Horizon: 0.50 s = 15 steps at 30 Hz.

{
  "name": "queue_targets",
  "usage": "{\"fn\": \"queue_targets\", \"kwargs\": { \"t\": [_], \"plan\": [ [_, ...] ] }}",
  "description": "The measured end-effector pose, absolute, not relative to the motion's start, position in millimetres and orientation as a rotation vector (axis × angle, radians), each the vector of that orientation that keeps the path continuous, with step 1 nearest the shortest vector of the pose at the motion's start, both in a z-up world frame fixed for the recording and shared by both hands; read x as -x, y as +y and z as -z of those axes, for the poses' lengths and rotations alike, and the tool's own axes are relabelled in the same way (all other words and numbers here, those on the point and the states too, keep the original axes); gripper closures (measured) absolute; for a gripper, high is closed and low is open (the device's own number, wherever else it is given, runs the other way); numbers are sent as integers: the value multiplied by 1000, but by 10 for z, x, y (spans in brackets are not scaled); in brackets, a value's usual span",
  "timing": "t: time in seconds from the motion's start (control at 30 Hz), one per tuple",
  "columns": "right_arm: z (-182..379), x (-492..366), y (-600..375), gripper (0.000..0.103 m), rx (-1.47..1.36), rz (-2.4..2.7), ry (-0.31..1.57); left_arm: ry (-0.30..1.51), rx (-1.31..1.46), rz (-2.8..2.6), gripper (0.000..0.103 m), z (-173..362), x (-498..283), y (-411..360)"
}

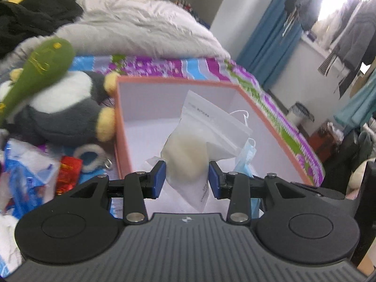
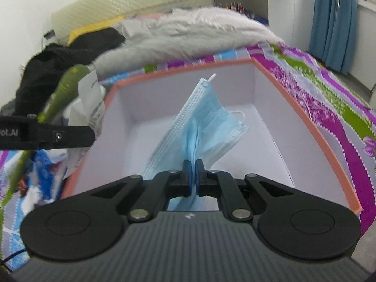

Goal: Organize soft objects
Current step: 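Open both tools to drop the sponge bag and mask into the box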

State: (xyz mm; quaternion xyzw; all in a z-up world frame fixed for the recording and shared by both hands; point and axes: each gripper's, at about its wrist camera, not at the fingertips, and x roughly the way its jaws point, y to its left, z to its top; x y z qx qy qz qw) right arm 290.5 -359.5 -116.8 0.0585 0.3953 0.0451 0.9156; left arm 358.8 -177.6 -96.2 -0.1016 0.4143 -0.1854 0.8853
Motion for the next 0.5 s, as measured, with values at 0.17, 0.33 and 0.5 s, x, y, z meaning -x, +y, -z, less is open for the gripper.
{"fn": "queue_targets", "kwargs": {
  "t": [0.17, 0.33, 0.5],
  "plan": [
    [1349, -3028, -3683, 94, -129, -92, 862, 908, 183, 406, 59, 1173, -3730, -1955],
    [1424, -3069, -3721, 79, -159, -106, 912, 929, 180, 392, 51, 1262, -3711, -1985],
    [1302, -2932, -3715, 43, -180, -110, 885, 903, 170, 391, 47, 1117, -3563, -1943]
  ]
}}
